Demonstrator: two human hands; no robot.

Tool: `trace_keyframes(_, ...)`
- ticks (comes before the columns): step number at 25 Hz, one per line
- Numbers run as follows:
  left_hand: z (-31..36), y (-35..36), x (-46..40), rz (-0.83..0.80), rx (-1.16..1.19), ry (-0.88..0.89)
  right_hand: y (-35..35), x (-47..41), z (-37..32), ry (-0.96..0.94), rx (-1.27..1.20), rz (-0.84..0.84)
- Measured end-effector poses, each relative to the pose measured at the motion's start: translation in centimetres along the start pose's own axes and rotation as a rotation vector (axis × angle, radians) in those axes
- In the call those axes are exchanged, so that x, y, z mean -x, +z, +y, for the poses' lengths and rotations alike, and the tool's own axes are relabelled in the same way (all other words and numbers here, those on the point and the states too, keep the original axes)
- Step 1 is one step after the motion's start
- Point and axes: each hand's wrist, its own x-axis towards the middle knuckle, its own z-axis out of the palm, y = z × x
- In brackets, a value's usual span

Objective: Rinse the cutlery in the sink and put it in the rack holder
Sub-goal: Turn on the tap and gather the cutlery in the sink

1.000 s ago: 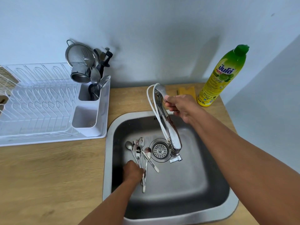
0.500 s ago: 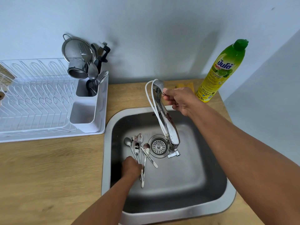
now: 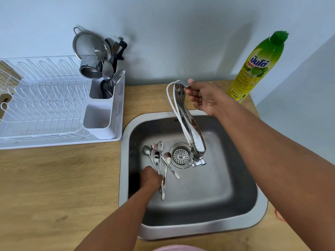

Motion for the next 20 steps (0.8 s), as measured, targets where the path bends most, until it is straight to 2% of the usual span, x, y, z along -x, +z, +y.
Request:
trace_keyframes(4, -0.2, -0.1, 0.1, -0.005, 0.000, 0.002, -1.2, 1.2, 2.6, -0.080, 0.077, 0.064)
trace_keyframes(10, -0.9, -0.4, 0.0, -0.039, 0.065, -0.006, -2.8, 5.4, 13.4, 0.026, 0.109, 0.191)
trace_keyframes(15, -1.5, -0.3, -0.1, -0.072, 0.221, -0.060, -0.7, 9.0, 21.0, 0.109, 0.196, 0.113)
trace_keyframes(20, -1.2, -0.2, 0.4, -0.111, 0.459, -0.138, 2.2, 9.3, 25.1, 0.126, 0.281, 0.083)
